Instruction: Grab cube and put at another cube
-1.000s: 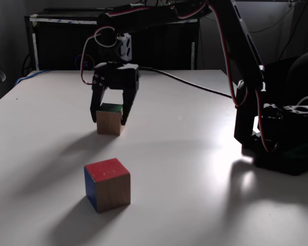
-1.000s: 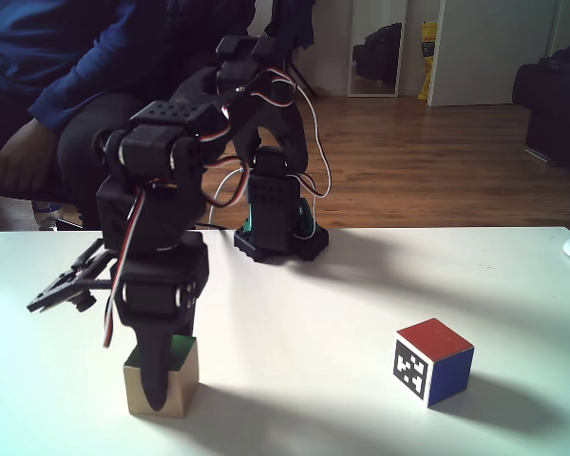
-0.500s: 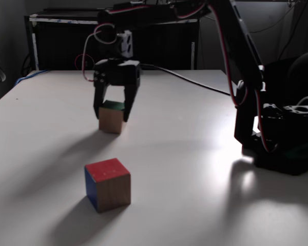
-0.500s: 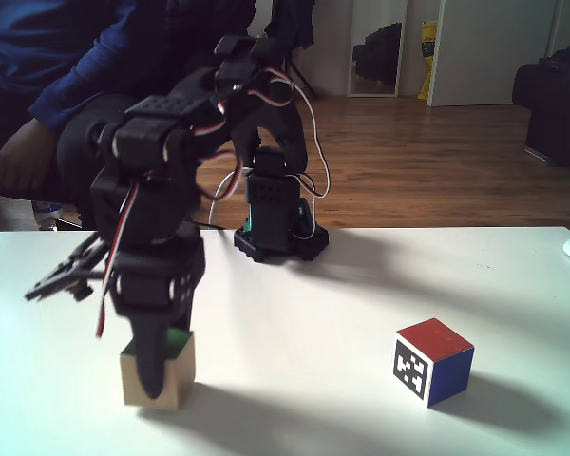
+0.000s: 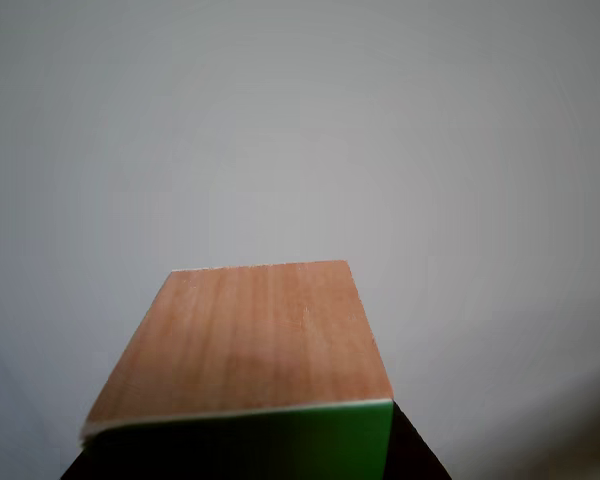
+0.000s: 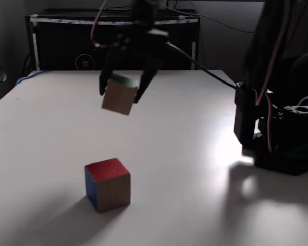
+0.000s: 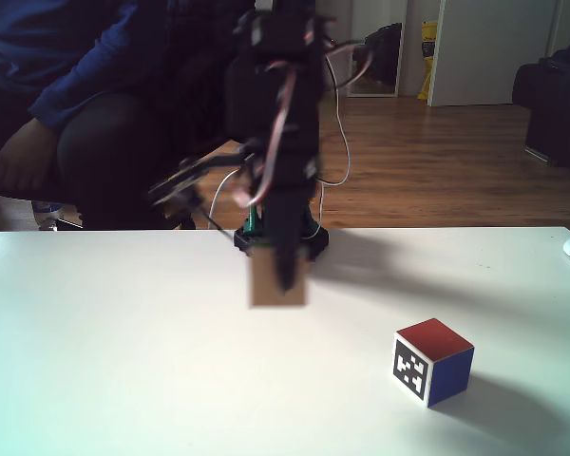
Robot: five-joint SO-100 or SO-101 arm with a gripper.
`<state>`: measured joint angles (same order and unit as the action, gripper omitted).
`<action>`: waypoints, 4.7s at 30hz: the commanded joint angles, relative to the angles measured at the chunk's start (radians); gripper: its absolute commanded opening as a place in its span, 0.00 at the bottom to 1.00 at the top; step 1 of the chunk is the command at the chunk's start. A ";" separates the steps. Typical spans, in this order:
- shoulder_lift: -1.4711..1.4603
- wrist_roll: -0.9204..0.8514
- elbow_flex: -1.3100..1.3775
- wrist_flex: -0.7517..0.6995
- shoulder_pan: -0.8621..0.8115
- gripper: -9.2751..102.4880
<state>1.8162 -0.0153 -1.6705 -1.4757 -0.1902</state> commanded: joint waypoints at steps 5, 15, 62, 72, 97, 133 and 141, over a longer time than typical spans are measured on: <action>0.114 0.100 0.021 -0.075 0.215 0.25; 0.012 0.193 0.124 -0.101 0.394 0.25; -0.594 0.311 0.647 -0.186 0.433 0.26; -0.644 0.298 0.658 -0.186 0.405 0.28; -0.646 0.307 0.710 -0.238 0.439 0.33; 0.603 0.218 0.227 -0.244 0.425 0.38; 1.158 0.110 -0.219 -0.034 0.181 0.36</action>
<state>2.8486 0.1104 -1.7779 -1.5739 0.0598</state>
